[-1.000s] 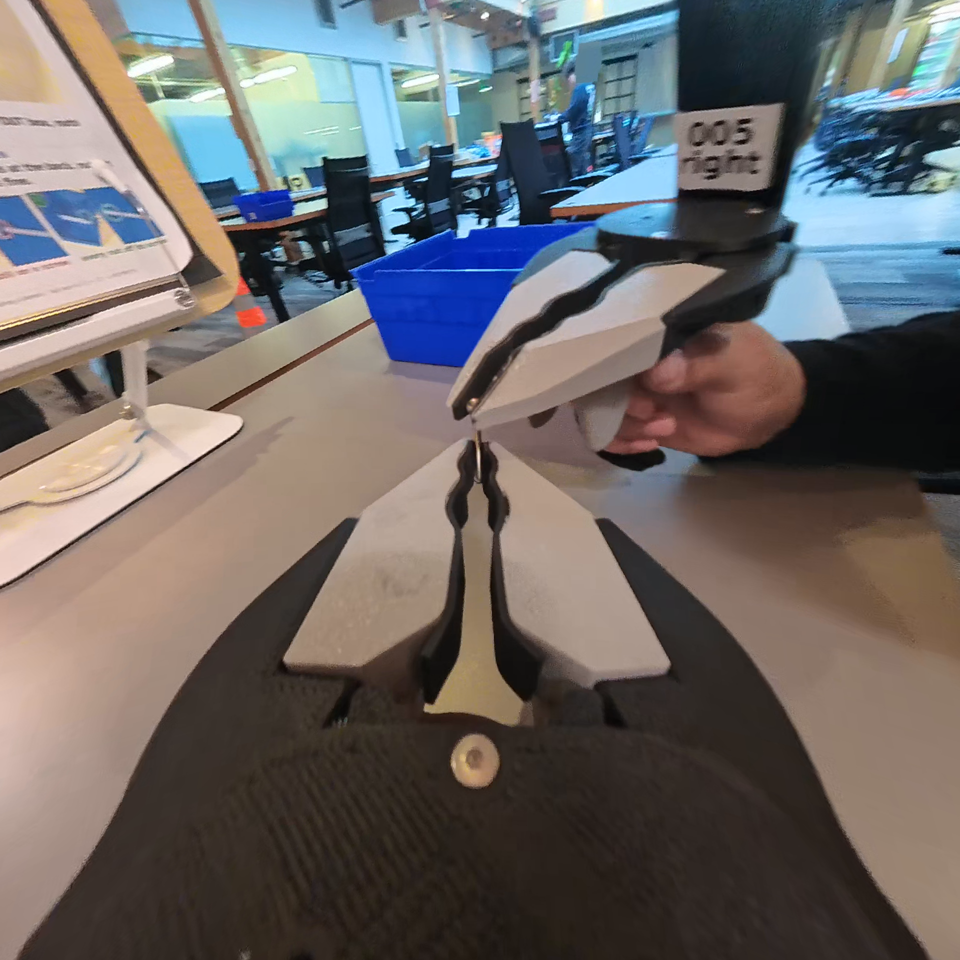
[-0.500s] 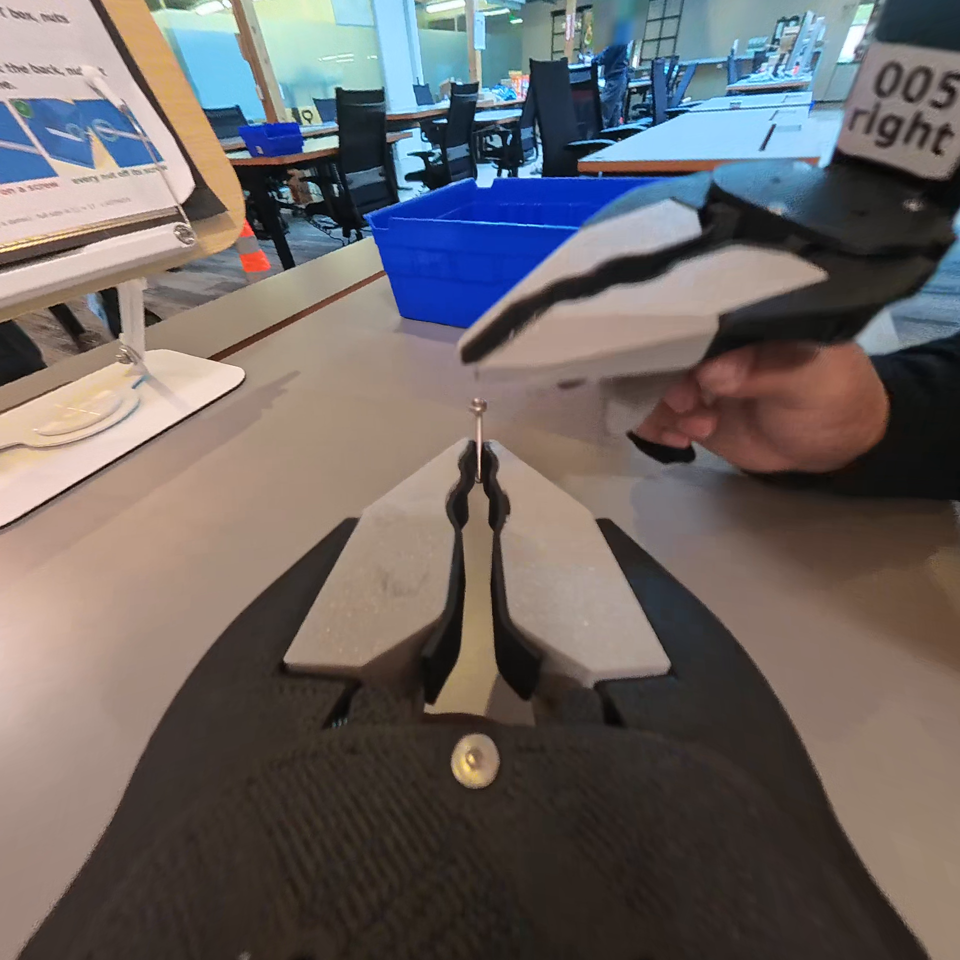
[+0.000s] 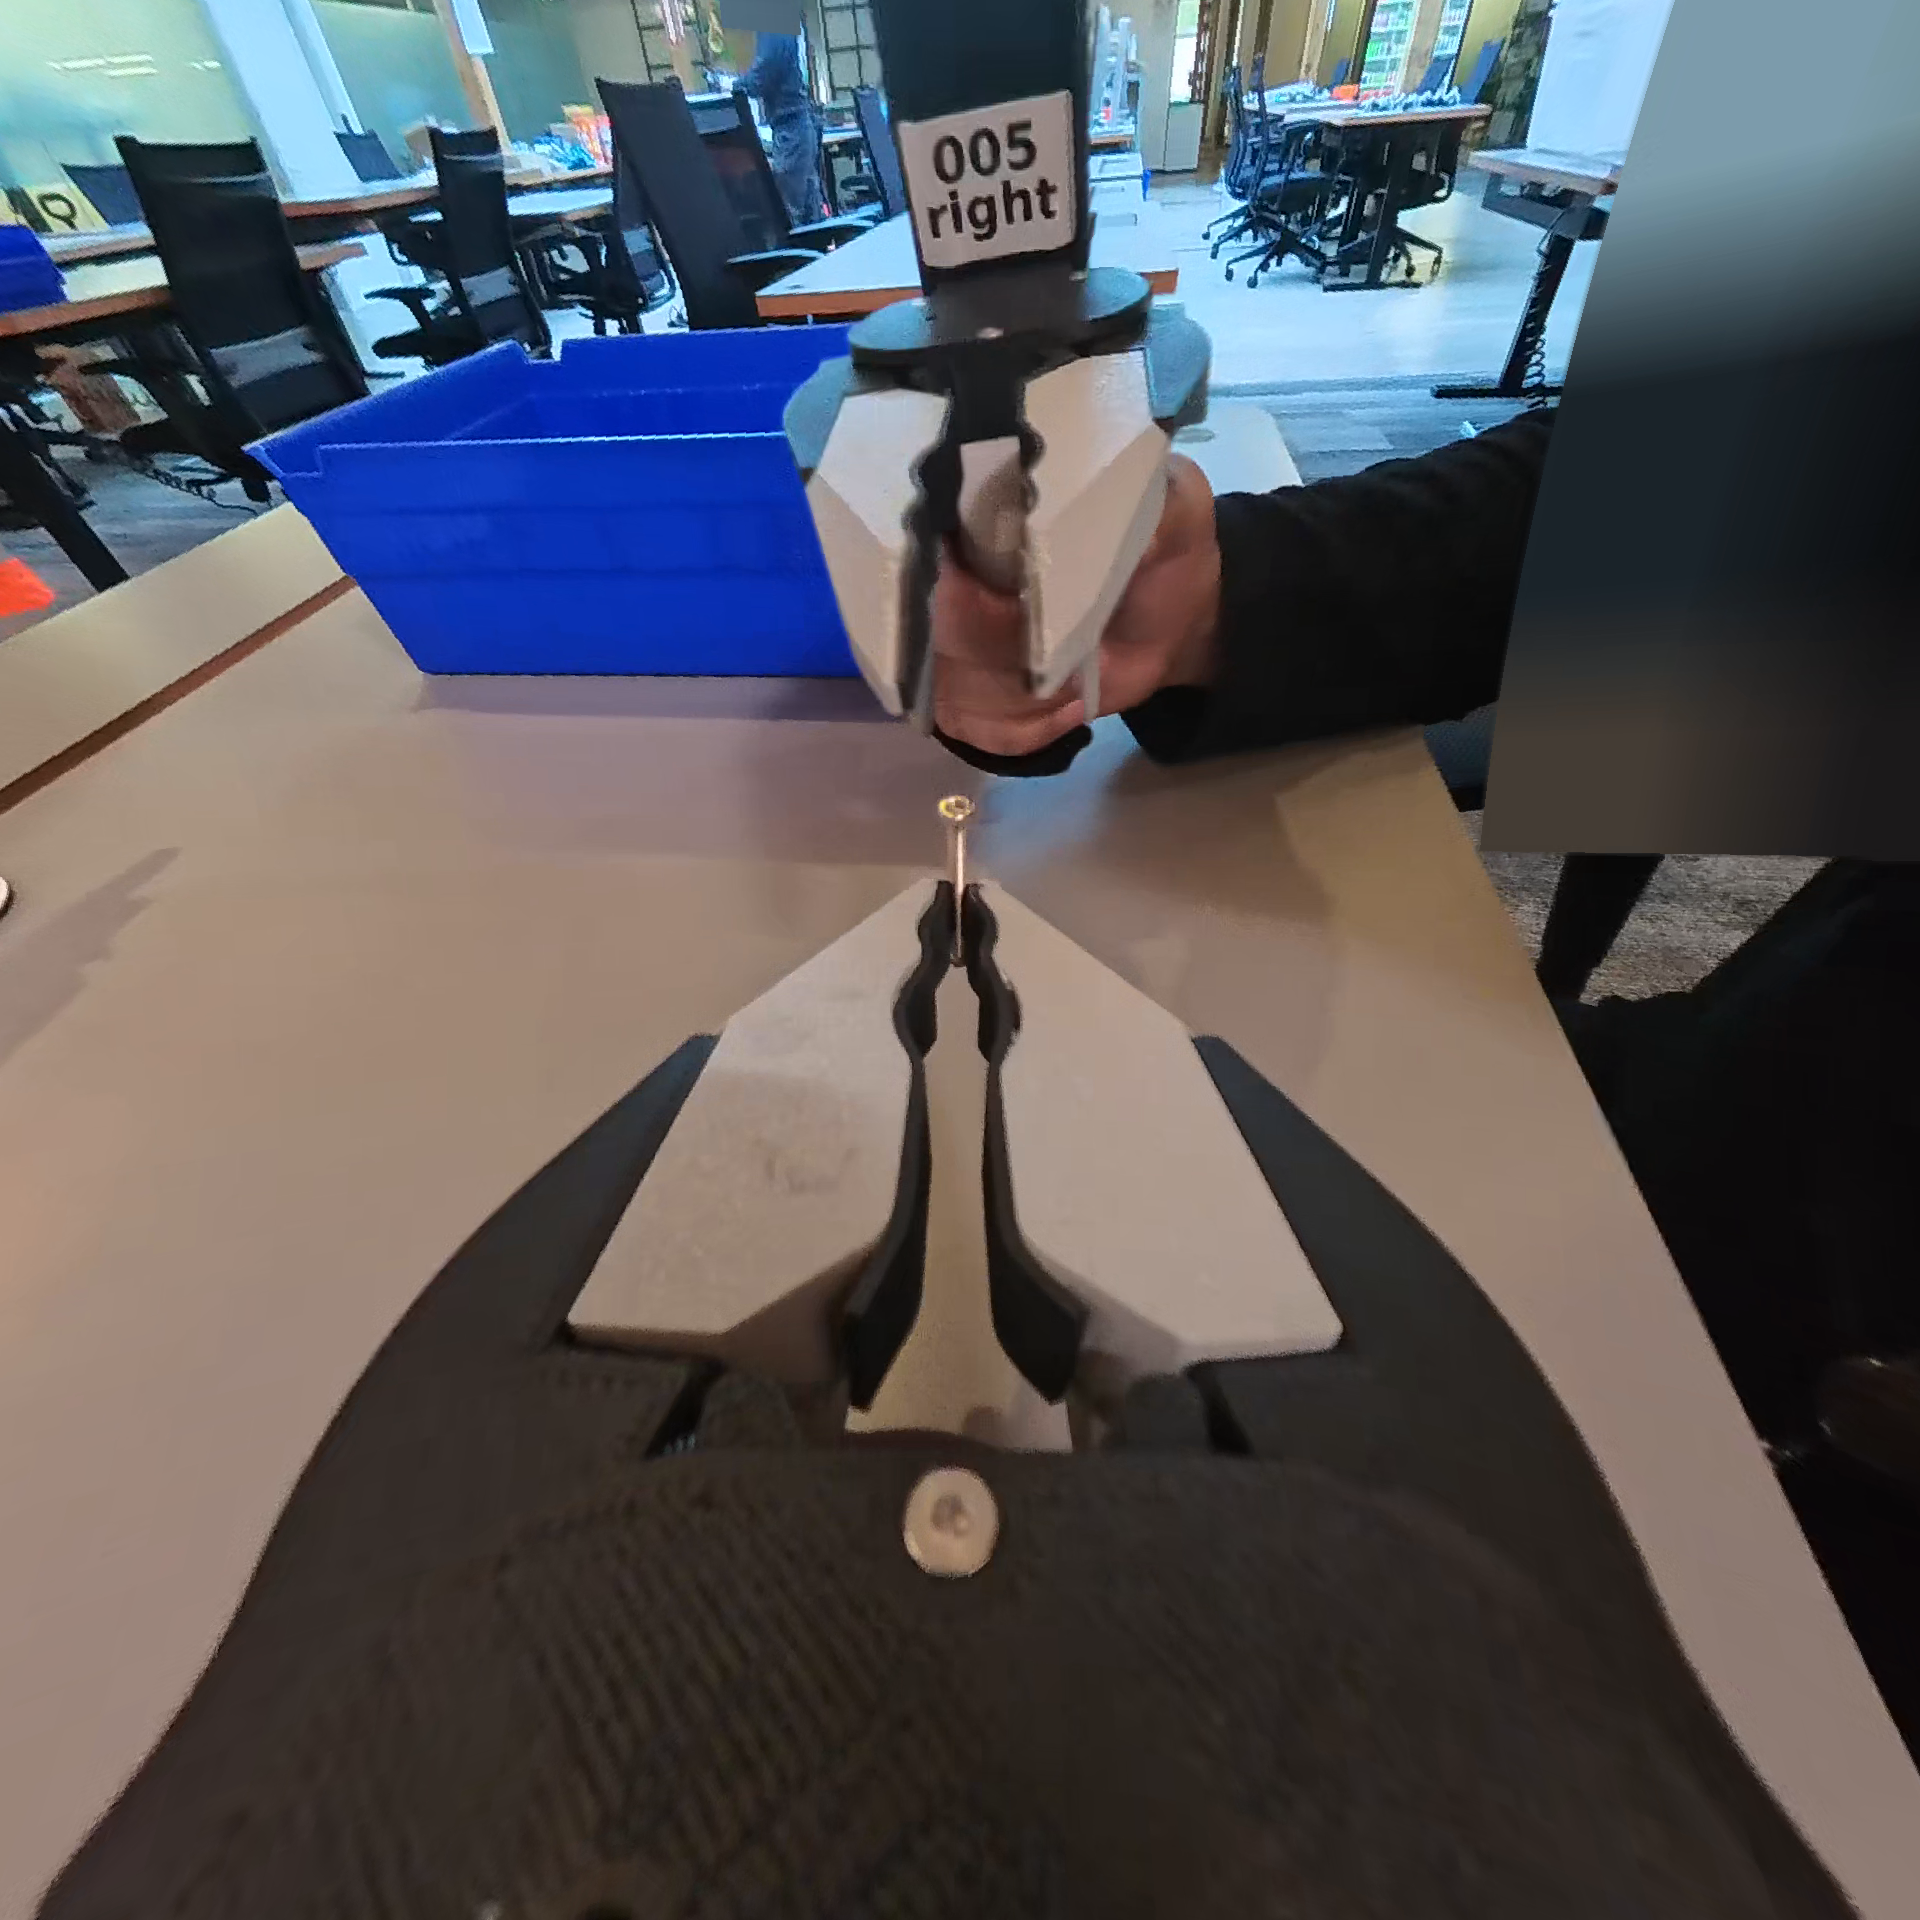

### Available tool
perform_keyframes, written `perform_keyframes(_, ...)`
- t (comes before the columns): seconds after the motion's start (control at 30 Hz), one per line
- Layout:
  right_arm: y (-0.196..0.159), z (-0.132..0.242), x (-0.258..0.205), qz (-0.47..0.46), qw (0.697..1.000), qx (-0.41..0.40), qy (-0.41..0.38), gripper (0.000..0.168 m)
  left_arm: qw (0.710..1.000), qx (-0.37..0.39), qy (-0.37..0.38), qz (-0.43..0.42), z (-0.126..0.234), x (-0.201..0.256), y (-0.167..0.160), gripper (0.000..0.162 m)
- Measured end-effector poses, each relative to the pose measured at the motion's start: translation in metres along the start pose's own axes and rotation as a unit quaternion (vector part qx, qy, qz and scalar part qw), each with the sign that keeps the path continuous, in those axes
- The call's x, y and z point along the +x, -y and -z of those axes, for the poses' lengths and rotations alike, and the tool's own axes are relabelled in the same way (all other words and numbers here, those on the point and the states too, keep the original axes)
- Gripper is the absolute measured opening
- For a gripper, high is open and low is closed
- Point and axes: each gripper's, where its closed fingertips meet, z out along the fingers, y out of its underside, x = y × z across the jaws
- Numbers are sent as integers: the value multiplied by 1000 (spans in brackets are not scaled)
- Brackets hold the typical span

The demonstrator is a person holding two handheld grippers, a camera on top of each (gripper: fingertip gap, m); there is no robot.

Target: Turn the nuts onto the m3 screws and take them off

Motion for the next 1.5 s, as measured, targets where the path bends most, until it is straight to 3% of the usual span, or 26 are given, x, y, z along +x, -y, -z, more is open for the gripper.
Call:
perform_keyframes(0.17,-15,-13,-2,21,999,-39,-11,15,1000,-9,-22,12,-3,7,-2,0)
perform_keyframes(0.5,-15,-25,-14,29,999,-29,17,20,999,-17,-31,-3,-6,15,-3,0)
perform_keyframes(1.33,-12,-17,-5,26,999,-18,-10,2,1000,-3,-16,7,-5,9,0,0)
perform_keyframes(1.5,-13,-16,9,23,997,-26,-74,2,999,-15,39,-4,-7,-5,-2,0)
